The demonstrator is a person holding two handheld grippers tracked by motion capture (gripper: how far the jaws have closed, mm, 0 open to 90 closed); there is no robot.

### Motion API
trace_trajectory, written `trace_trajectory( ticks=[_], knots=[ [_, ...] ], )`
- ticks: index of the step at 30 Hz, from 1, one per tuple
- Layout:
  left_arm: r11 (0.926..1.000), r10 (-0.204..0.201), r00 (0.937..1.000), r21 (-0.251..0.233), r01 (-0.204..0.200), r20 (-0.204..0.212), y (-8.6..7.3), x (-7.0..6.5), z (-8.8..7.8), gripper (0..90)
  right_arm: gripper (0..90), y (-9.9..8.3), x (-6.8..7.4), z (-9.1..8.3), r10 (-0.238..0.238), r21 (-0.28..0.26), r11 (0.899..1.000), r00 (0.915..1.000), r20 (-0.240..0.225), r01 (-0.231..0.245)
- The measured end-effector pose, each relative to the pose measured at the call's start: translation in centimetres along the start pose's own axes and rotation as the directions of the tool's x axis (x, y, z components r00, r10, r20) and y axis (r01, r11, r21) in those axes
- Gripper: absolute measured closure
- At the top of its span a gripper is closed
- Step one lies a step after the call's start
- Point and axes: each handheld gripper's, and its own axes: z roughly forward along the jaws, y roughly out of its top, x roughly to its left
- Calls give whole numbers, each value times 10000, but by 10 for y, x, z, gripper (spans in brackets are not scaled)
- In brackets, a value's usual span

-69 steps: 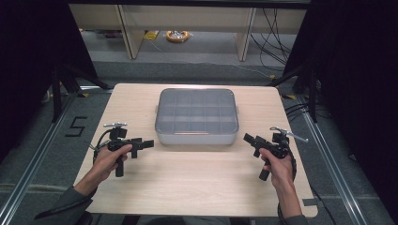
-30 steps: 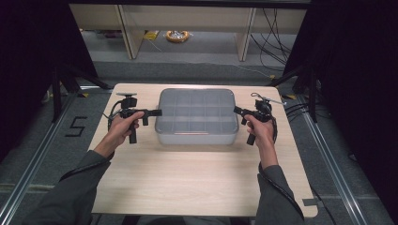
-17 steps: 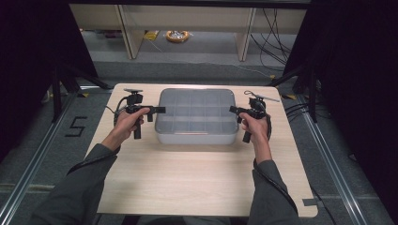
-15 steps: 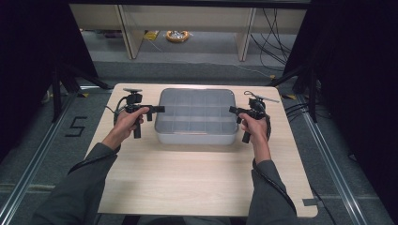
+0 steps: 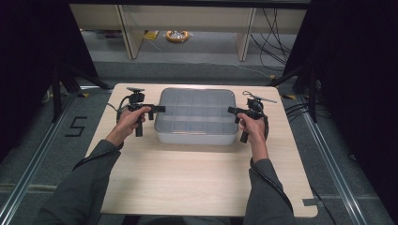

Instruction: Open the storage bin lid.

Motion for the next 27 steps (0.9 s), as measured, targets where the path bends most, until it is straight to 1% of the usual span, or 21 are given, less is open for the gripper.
trace_trajectory(
  ticks=[2,4,6,7,8,9,10,11,12,13,14,15,16,18,19,20,23,24,25,26,27],
  knots=[
    [9999,129,9999,66,-129,91,-2,1,-2,516,464,0,0,1,-87,99,9999,9999,105,86],
    [9997,228,9997,50,-228,66,-3,0,-4,523,484,0,0,1,-164,32,9999,9998,142,163],
    [9996,264,9996,18,-265,56,-3,0,-4,523,485,-1,0,2,-190,-85,9998,9997,128,192],
    [9996,274,9996,36,-274,74,-3,0,-5,524,490,-1,0,2,-127,-89,9999,9999,5,127],
    [9997,218,9998,-79,-217,35,-4,-1,-6,536,502,0,-4,2,-692,-276,9972,9976,55,694],
    [9997,218,9998,-79,-217,35,-4,-1,-6,537,502,0,-4,2,-692,-276,9972,9976,55,694],
    [9996,260,9996,-109,-260,58,-3,-2,-7,540,524,0,3,-2,62,-205,9998,10000,74,-61],
    [9995,262,9996,-154,-262,34,-3,-3,-8,540,524,0,3,-2,62,-205,9998,10000,74,-61],
    [9993,303,9995,-217,-303,4,-3,-5,-9,547,529,2,3,-4,-232,-573,9981,9997,94,237],
    [9983,521,9986,-253,-520,4,-2,-6,-10,547,529,2,3,-4,-232,-573,9981,9997,94,237],
    [9975,649,9978,-271,-651,-98,0,-11,-15,551,549,4,7,-8,-474,-667,9966,9986,220,488],
    [9975,649,9978,-271,-651,-98,0,-11,-15,552,549,4,7,-8,-474,-667,9966,9986,220,488],
    [9966,720,9973,-398,-724,-104,2,-13,-22,562,581,7,6,-14,-686,-968,9930,9976,-84,675],
    [9958,731,9973,-540,-735,-75,3,-15,-26,571,592,8,7,-16,-735,-1080,9916,9972,-125,718],
    [9949,804,9968,-607,-805,-53,4,-16,-29,586,604,8,13,-24,-245,-1079,9940,9990,-379,202],
    [9931,831,9965,-828,-834,-65,5,-19,-35,589,604,9,15,-26,-204,-1062,9942,9989,-423,158],
    [9909,988,9951,-917,-986,-27,5,-22,-42,598,607,9,18,-30,-158,-974,9952,9991,-385,120],
    [9891,1023,9948,-1069,-1015,21,6,-26,-48,600,615,10,19,-34,-428,-1152,9927,9979,-488,369],
    [9891,1023,9948,-1069,-1015,21,6,-26,-48,598,615,10,19,-34,-428,-1152,9927,9979,-488,369],
    [9875,1133,9936,-1095,-1130,-41,6,-27,-52,598,621,10,22,-36,-193,-1173,9930,9984,-537,129],
    [9863,1213,9925,-1108,-1223,-155,6,-30,-55,597,627,12,25,-41,-147,-1269,9919,9976,-675,60]
  ],
)
